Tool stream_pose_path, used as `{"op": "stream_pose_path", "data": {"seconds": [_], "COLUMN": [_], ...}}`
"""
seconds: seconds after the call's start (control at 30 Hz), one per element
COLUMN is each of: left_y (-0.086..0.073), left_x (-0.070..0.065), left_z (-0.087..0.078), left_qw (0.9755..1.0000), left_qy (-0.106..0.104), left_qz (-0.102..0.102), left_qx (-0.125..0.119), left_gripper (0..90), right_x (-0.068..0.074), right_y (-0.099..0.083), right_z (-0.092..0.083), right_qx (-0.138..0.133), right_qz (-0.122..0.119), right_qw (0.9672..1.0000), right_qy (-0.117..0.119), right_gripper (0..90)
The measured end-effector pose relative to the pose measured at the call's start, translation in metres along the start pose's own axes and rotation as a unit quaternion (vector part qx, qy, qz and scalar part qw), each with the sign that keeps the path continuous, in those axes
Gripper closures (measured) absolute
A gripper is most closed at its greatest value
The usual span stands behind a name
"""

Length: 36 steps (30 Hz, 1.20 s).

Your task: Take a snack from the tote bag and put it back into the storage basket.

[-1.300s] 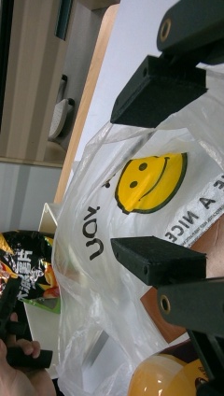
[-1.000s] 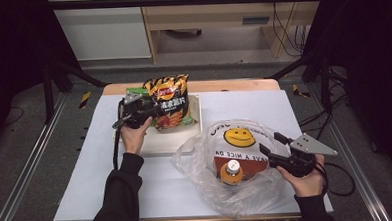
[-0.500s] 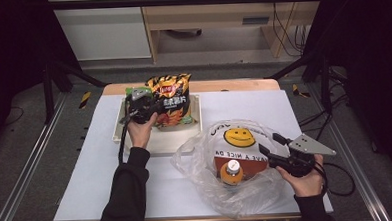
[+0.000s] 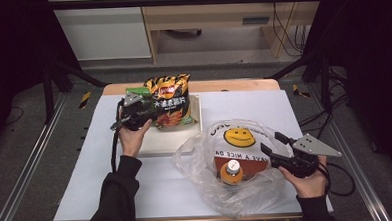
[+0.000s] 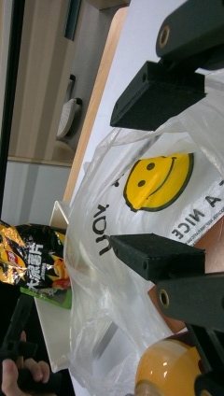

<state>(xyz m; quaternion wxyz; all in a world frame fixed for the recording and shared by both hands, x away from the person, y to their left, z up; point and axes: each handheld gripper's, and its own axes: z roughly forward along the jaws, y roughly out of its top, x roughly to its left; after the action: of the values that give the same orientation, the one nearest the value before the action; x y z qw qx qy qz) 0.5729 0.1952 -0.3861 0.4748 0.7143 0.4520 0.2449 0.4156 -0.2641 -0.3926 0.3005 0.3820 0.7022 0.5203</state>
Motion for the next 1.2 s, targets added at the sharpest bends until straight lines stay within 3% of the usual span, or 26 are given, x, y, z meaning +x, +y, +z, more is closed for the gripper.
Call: {"op": "stream_pose_path", "data": {"seconds": [0.33, 0.5, 0.73, 1.0, 1.2], "left_y": [-0.019, -0.031, -0.039, -0.046, -0.047], "left_x": [-0.013, -0.019, -0.035, -0.056, -0.075], "left_z": [-0.049, -0.063, -0.076, -0.085, -0.088], "left_qw": [0.9996, 0.9995, 0.9986, 0.9968, 0.9946], "left_qy": [-0.012, -0.021, -0.038, -0.060, -0.075], "left_qz": [0.018, 0.020, 0.033, 0.049, 0.069], "left_qx": [-0.015, -0.013, -0.014, -0.017, -0.018], "left_gripper": [42.7, 39.5, 37.2, 36.5, 36.4], "right_x": [0.003, 0.010, 0.020, 0.024, 0.023], "right_y": [0.010, 0.014, 0.012, 0.001, -0.011], "right_z": [-0.013, -0.015, -0.013, -0.007, -0.006], "right_qx": [-0.015, -0.008, 0.002, 0.048, 0.079], "right_qz": [-0.002, 0.000, -0.001, -0.001, 0.005], "right_qw": [0.9999, 0.9998, 0.9984, 0.9960, 0.9942], "right_qy": [0.004, 0.017, 0.056, 0.075, 0.074], "right_gripper": [37.9, 41.1, 60.2, 75.7, 77.8]}}
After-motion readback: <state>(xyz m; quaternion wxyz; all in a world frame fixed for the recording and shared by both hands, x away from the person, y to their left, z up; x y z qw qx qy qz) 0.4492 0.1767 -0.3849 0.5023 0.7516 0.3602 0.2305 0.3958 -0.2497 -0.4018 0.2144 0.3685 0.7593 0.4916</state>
